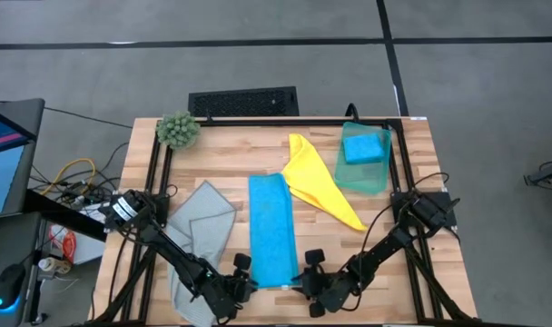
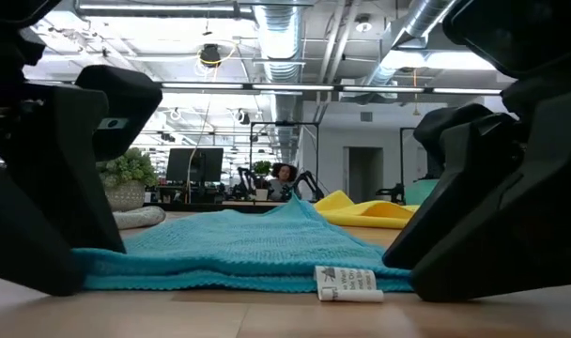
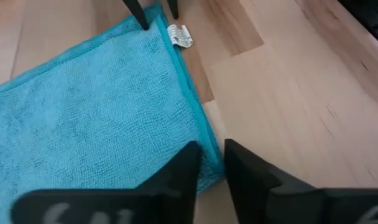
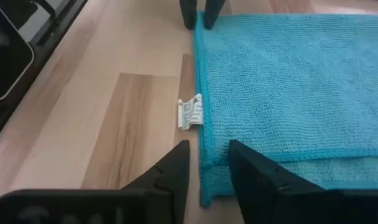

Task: Fold microfiber towels
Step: Fold the blue microfiber cloth

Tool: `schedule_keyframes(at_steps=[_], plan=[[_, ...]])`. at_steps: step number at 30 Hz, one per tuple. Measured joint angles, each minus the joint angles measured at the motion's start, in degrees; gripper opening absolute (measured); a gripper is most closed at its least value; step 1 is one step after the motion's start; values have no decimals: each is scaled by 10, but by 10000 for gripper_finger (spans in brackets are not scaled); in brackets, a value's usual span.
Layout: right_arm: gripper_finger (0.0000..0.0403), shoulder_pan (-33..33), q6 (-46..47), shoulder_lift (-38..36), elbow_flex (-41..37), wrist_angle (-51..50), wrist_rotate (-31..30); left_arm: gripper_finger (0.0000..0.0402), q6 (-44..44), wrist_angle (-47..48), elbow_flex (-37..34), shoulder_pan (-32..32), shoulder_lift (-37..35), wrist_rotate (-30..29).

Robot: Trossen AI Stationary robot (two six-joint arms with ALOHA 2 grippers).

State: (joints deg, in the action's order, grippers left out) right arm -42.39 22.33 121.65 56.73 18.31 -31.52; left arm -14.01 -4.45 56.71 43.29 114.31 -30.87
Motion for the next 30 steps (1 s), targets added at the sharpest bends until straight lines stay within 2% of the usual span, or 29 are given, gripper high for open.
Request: schedule_keyframes(at_steps=[7,13,19,23,27,30], plan=[[77,1,19,0,0,-4,-5,9,-16,6,-1,-1,1,-4],[11,-3,40,0,3,-10,-11,2,-53,5,-2,-1,0,-7],[8,-13,47,-14,23,-31,-1,1,-99,26,17,7,-7,-4],[7,-28,77,-26,41,-56,13,1,-139,46,57,23,-10,1],[4,-43,105,-37,79,-86,7,0,-171,107,105,42,-11,1],[5,-51,112,-36,118,-134,-7,0,-187,182,159,54,-11,-22]])
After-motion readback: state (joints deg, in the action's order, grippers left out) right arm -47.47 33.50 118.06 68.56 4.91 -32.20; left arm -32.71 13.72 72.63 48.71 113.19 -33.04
